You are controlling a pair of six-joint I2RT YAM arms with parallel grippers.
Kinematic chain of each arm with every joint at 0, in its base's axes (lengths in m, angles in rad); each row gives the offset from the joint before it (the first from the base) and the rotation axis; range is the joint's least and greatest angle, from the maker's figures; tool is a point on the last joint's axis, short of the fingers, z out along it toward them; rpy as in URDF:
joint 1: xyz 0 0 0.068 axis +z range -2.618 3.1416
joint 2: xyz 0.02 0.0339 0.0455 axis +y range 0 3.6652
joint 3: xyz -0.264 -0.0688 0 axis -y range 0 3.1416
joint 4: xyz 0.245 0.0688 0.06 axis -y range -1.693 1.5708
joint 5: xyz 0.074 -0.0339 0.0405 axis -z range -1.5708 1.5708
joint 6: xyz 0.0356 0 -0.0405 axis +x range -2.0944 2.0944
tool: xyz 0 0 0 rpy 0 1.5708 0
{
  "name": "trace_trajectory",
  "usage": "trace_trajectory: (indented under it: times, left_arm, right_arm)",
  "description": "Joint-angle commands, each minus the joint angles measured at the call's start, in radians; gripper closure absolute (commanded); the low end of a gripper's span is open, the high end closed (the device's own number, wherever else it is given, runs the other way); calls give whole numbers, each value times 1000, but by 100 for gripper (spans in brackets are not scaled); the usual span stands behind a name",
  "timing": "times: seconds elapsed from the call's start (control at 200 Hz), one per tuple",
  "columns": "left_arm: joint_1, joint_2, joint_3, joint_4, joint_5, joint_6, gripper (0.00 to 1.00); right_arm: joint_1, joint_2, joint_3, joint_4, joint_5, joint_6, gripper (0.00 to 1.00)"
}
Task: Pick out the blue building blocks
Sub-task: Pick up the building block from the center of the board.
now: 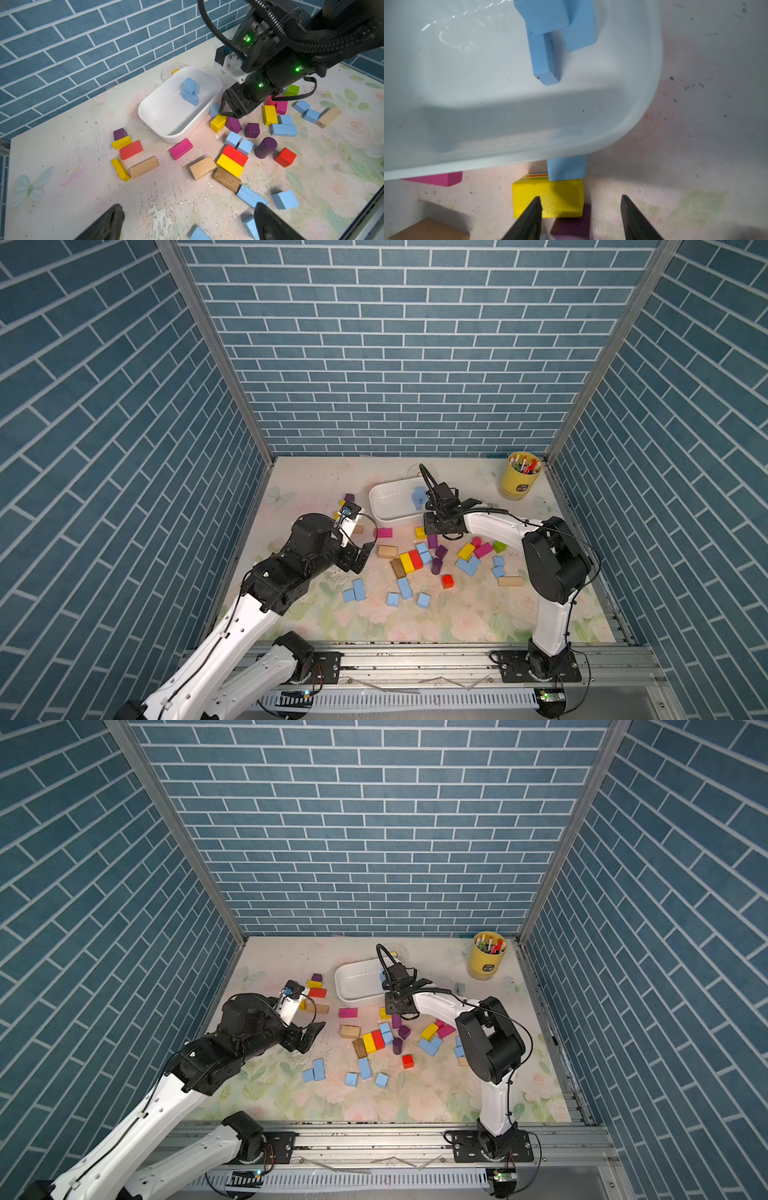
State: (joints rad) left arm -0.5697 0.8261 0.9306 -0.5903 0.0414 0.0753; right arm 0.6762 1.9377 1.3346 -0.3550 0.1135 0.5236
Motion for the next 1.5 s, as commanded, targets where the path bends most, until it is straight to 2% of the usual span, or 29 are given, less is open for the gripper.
trace_trajectory:
  times: [0.0,0.255,0.43,0.595,0.73,1.185,1.495]
  left_arm:
    - [-4,-12,-10,-9,-5,3,1]
    - [-5,-14,-10,-9,-4,3,1]
    - [-4,-14,-10,-11,-5,3,1]
    - [-5,-15,-10,-10,-3,3,1]
    - [-4,-15,-10,-11,-2,3,1]
    - [-4,-32,-12,-8,-1,2,1]
    - [-4,-50,-16,0,8,0,1]
  right_arm:
    - [14,40,39,64,32,-7,42]
    - [18,104,76,83,69,-5,49]
    - [17,139,110,57,89,-4,58]
    - [19,127,100,57,99,9,70]
    - [22,77,71,57,119,15,74]
    - [28,-180,-35,21,179,29,78]
    - [40,-188,54,-20,153,33,79]
